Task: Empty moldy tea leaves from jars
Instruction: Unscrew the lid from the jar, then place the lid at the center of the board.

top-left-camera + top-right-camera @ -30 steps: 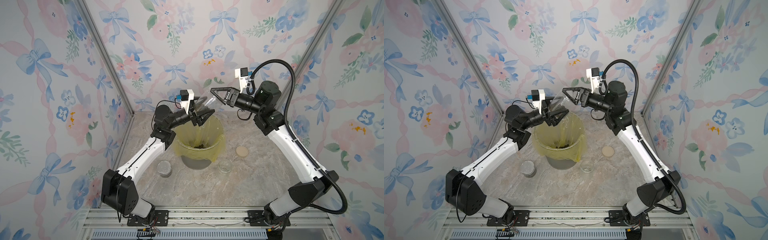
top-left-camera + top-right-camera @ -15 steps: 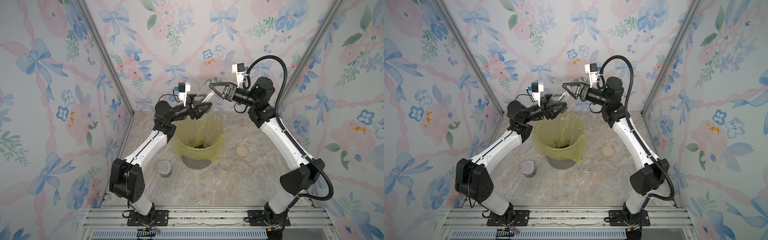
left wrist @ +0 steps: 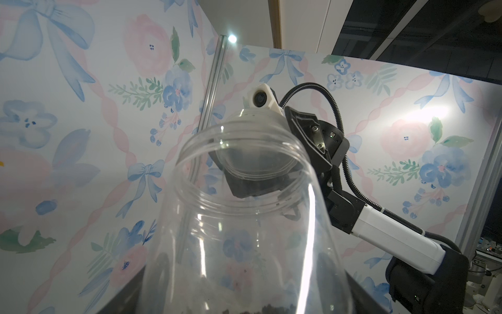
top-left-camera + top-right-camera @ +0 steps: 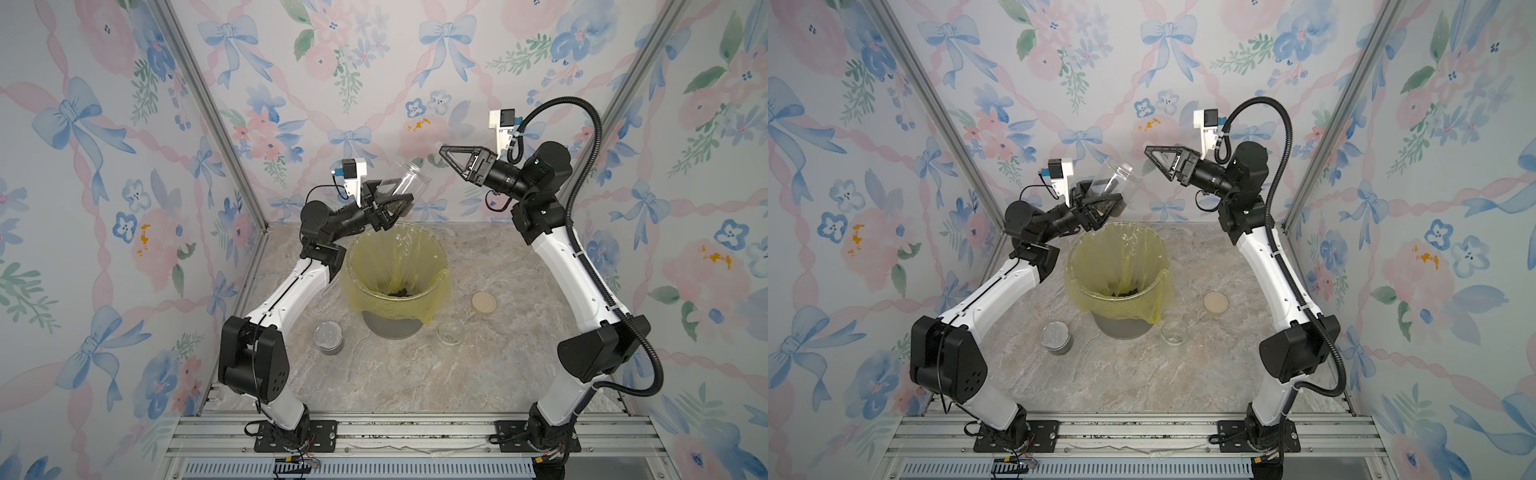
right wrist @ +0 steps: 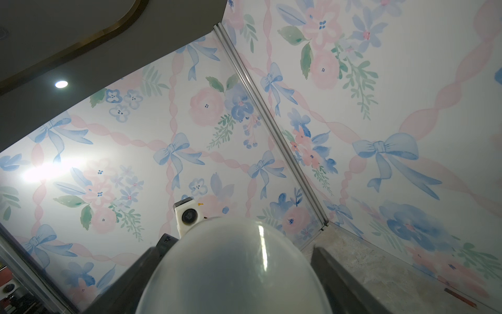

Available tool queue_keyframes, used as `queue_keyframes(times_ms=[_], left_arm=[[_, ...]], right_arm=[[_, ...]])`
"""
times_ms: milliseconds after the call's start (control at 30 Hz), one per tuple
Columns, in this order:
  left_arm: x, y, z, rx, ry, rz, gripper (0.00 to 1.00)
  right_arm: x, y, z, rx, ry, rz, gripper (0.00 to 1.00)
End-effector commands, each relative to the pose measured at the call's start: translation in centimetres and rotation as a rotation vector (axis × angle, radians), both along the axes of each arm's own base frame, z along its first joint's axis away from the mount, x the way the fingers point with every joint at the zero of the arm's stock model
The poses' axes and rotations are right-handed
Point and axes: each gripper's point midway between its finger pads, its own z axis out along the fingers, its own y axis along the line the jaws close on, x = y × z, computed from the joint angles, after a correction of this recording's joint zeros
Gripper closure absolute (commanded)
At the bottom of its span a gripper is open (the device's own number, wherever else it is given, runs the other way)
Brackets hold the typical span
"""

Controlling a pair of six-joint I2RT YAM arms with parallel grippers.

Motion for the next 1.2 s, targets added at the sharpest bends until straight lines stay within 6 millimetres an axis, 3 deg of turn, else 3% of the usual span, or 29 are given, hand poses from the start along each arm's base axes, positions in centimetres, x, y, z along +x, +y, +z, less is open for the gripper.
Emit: queue_keyframes(times_ms=[0,233,333,367,567,767,1000,1167], left_arm=[[-1.0,0.6,1.8,-0.01,-0.081,0.032,0.68],[-1.2,1.6,0.9,0.072,-0.157,0.185,0.67],[-1.8,2.3,0.8,0.095,-0.207,0.253,0.67],[-1.9,2.5,0.7,0.1,-0.221,0.271,0.67],[-3.0,3.6,0.6,0.128,-0.308,0.385,0.67],[-3.7,4.3,1.0,0.132,-0.344,0.433,0.67],[-4.6,4.8,0.9,0.134,-0.357,0.46,0.67],[-5.6,5.5,0.7,0.128,-0.358,0.48,0.67]], right_arm=[[-0.2,0.0,0.7,0.008,-0.024,0.003,0.28],[0.0,-2.0,-0.7,-0.049,0.005,-0.12,0.28],[0.5,-2.9,-2.4,-0.098,0.038,-0.186,0.28],[-0.4,-3.5,-2.0,-0.103,0.029,-0.206,0.28],[-1.1,-5.6,-4.8,-0.185,0.07,-0.318,0.28],[-2.1,-8.0,-9.4,-0.285,0.136,-0.432,0.28],[-2.5,-11.2,-17.3,-0.378,0.254,-0.569,0.27],[-2.7,-12.2,-23.0,-0.478,0.313,-0.6,0.27]])
